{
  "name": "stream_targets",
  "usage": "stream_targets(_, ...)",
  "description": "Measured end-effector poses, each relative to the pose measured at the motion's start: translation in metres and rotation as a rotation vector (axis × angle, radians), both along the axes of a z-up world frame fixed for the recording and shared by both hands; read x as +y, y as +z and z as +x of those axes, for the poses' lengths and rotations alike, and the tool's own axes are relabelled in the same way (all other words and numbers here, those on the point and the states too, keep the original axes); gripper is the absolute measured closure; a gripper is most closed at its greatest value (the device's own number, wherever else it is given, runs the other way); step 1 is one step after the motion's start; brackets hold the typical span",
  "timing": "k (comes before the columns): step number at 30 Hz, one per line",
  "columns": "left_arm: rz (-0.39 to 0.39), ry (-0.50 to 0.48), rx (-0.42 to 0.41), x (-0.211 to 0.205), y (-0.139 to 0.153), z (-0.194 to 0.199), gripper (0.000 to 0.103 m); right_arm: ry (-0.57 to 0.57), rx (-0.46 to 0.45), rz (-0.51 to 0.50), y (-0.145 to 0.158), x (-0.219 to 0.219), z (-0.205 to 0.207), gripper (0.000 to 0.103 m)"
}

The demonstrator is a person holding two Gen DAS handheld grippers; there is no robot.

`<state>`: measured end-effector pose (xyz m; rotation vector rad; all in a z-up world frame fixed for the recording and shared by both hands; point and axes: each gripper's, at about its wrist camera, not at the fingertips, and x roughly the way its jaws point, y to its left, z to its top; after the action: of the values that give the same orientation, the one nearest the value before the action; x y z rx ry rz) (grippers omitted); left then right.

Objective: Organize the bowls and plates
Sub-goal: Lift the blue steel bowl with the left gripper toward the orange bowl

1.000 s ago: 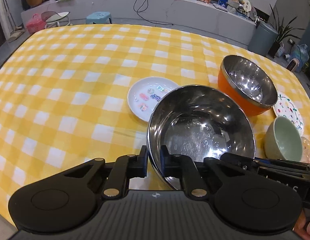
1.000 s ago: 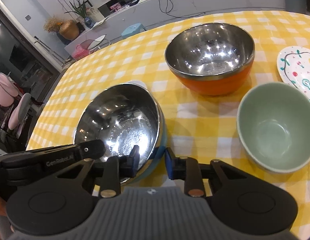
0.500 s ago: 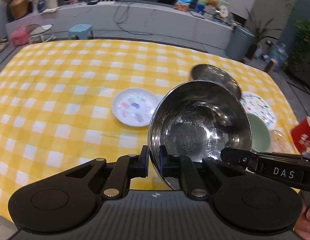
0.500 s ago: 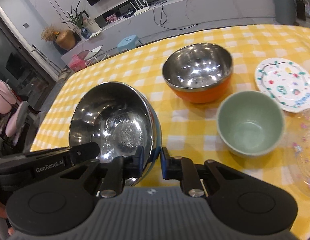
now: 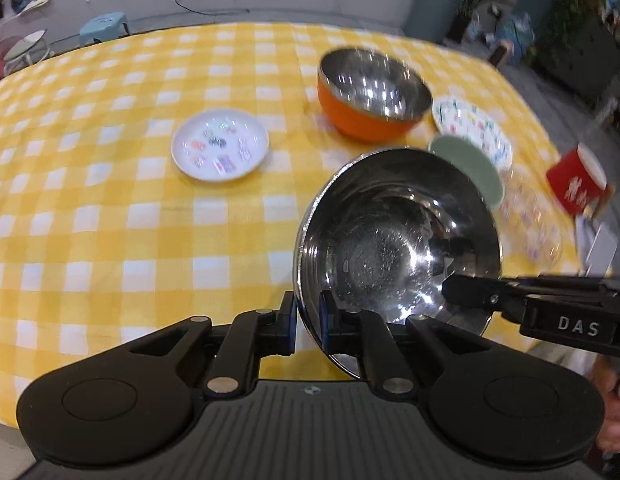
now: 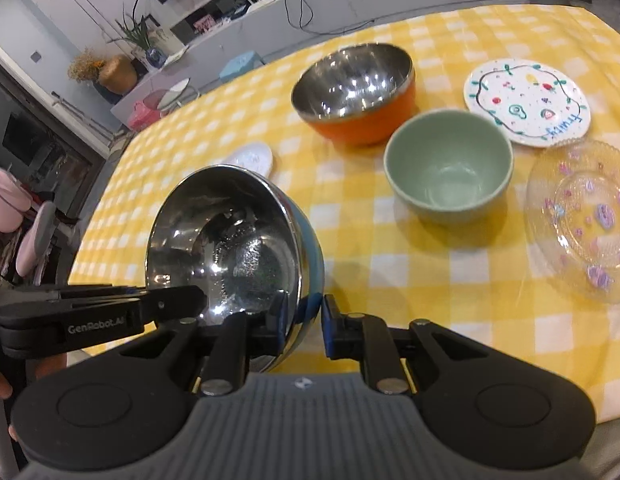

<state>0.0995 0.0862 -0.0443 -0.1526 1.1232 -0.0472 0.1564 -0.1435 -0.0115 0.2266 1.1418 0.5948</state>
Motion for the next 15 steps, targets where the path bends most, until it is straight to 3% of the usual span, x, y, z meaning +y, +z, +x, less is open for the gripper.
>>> stream_targets(15,0.069,-0.039,0.093,-0.01,-0.014,0.001,0.09,0.074,0.156,-0.026,-0.021,0.012,-0.001,0.078)
